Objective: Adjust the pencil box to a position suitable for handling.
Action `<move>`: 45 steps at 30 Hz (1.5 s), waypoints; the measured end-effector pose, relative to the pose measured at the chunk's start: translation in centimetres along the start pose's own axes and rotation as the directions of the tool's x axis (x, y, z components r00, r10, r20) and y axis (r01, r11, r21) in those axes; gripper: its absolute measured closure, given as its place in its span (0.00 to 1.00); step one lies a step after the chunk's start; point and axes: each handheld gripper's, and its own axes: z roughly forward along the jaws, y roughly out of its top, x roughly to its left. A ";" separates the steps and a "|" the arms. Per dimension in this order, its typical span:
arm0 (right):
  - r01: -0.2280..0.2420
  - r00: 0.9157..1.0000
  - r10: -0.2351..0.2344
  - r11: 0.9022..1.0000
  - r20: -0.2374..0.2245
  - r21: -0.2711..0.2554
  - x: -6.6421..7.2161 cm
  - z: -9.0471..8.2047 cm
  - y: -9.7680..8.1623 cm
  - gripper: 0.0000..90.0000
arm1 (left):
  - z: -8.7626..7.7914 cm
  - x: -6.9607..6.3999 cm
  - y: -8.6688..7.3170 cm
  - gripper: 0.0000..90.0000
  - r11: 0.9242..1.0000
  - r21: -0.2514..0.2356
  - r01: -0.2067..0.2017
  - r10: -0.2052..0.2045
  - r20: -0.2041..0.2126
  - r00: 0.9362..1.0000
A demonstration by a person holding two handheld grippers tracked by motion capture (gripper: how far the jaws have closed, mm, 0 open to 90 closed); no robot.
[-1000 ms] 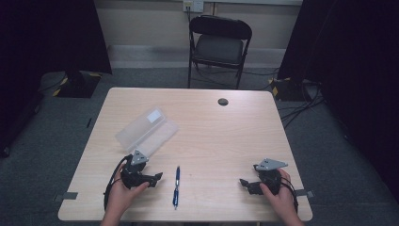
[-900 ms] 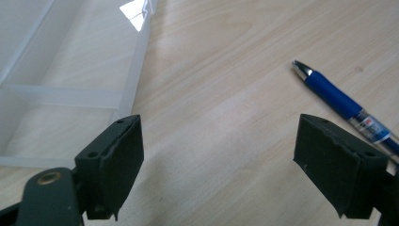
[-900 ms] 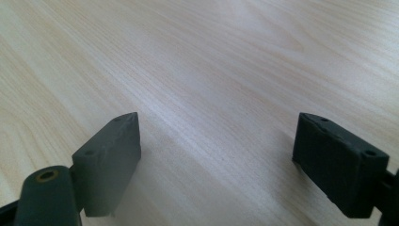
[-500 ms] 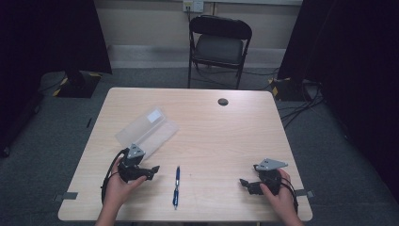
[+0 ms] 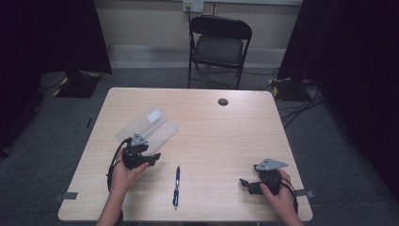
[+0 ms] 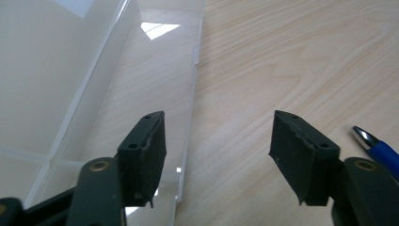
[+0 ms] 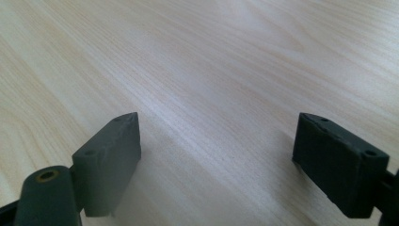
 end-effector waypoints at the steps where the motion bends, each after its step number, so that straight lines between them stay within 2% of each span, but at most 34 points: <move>1: 0.000 1.000 0.000 1.000 -0.002 -0.001 0.0 0.0 0.0 0.16 | 0.4 0.1 0.1 0.47 1.000 0.000 -0.003 0.003 -0.020 1.000; 2: 0.000 1.000 0.000 1.000 -0.002 -0.001 0.0 0.0 0.0 0.16 | 0.5 0.2 0.1 0.50 1.000 0.011 -0.025 0.025 -0.013 1.000; 5: 0.000 1.000 0.000 1.000 -0.001 -0.001 0.0 0.0 0.0 0.16 | 0.9 0.2 0.1 0.53 1.000 0.004 -0.006 0.006 -0.019 1.000; 6: 0.000 1.000 0.000 1.000 -0.001 -0.001 0.0 0.0 0.0 0.16 | 0.9 0.2 0.1 0.56 1.000 0.004 -0.006 0.006 -0.019 1.000; 7: 0.000 1.000 0.000 1.000 -0.002 -0.001 0.0 0.0 0.0 0.16 | 1.0 0.3 0.1 0.56 1.000 0.012 -0.023 0.023 -0.033 0.999; 9: 0.000 1.000 0.000 1.000 -0.002 -0.001 0.0 0.0 0.0 0.16 | 1.3 0.4 0.1 0.60 1.000 0.008 -0.010 0.011 -0.039 0.999; 10: 0.000 1.000 0.000 1.000 -0.002 -0.001 0.0 0.0 0.0 0.16 | 1.4 0.5 0.1 0.60 0.999 0.030 -0.023 0.024 -0.034 0.999; 11: 0.000 1.000 0.000 1.000 -0.002 -0.001 0.0 0.0 0.0 0.16 | 1.9 0.4 0.1 0.61 0.999 0.033 -0.006 0.007 -0.038 0.999; 14: 0.000 1.000 0.000 1.000 -0.002 -0.001 0.0 0.0 0.0 0.16 | 2.1 0.4 0.0 0.65 0.999 0.044 0.002 -0.001 -0.025 1.000; 18: -0.001 1.000 0.001 1.000 -0.002 -0.001 0.0 0.0 0.0 0.16 | 2.5 0.6 -0.1 0.71 0.999 0.045 0.004 -0.002 -0.039 0.999; 19: 0.000 1.000 0.000 1.000 0.000 0.000 0.0 0.0 0.0 0.16 | 2.6 0.8 0.0 0.71 0.999 0.040 0.018 -0.017 -0.029 0.999; 20: 0.000 1.000 0.000 1.000 0.000 0.000 0.0 0.0 0.0 0.16 | 2.6 0.8 0.1 0.73 0.999 0.049 0.008 -0.006 -0.038 0.999; 21: 0.000 1.000 0.000 1.000 0.000 0.000 0.0 0.0 0.0 0.16 | 2.7 0.7 0.2 0.74 0.999 0.040 0.020 -0.018 -0.044 0.999; 24: 0.000 1.000 0.000 1.000 0.000 0.000 0.0 0.0 0.0 0.16 | 2.6 0.9 0.3 0.79 0.998 0.066 0.007 -0.004 -0.054 0.999; 25: 0.000 1.000 0.000 1.000 -0.002 -0.001 0.0 0.0 0.0 0.16 | 2.6 0.9 0.3 0.80 0.998 0.059 0.026 -0.023 -0.050 0.998; 26: 0.000 1.000 0.000 1.000 0.000 0.000 0.0 0.0 0.0 0.16 | 2.6 0.9 0.3 0.80 0.998 0.059 0.026 -0.023 -0.050 0.998; 28: 0.000 1.000 0.000 1.000 -0.002 -0.001 0.0 0.0 0.0 0.16 | 2.7 0.9 0.2 0.82 0.997 0.043 0.063 -0.060 -0.053 0.997; 30: 0.000 1.000 0.000 1.000 -0.002 -0.001 0.0 0.0 0.0 0.16 | 2.7 0.9 0.3 0.84 0.996 0.043 0.074 -0.072 -0.050 0.996; 31: 0.000 1.000 0.000 1.000 -0.002 -0.001 0.0 0.0 0.0 0.16 | 2.7 1.0 0.3 0.86 0.997 0.052 0.063 -0.061 -0.049 0.997; 34: 0.000 1.000 0.000 1.000 -0.002 -0.001 0.0 0.0 0.0 0.16 | 2.7 1.0 0.3 0.90 0.997 0.050 0.067 -0.064 -0.059 0.996; 35: 0.000 1.000 0.000 1.000 -0.001 -0.001 0.0 0.0 0.0 0.16 | 2.7 1.1 0.4 0.90 0.996 0.055 0.070 -0.068 -0.043 0.997; 37: 0.000 1.000 0.000 1.000 -0.002 -0.001 0.0 0.0 0.0 0.16 | 2.8 1.0 0.4 0.94 0.996 0.054 0.069 -0.067 -0.043 0.997; 39: 0.000 1.000 0.000 1.000 -0.002 -0.001 0.0 0.0 0.0 0.16 | 2.9 0.9 0.5 0.96 0.997 0.057 0.054 -0.052 -0.041 0.998; 44: 0.000 1.000 0.000 1.000 -0.002 -0.001 0.0 0.0 0.0 0.16 | 3.0 0.4 0.7 0.98 0.996 0.060 0.062 -0.060 -0.036 0.998; 45: 0.000 1.000 0.000 1.000 -0.002 -0.001 0.0 0.0 0.0 0.16 | 3.0 0.5 0.7 0.98 0.997 0.061 0.049 -0.047 -0.031 0.998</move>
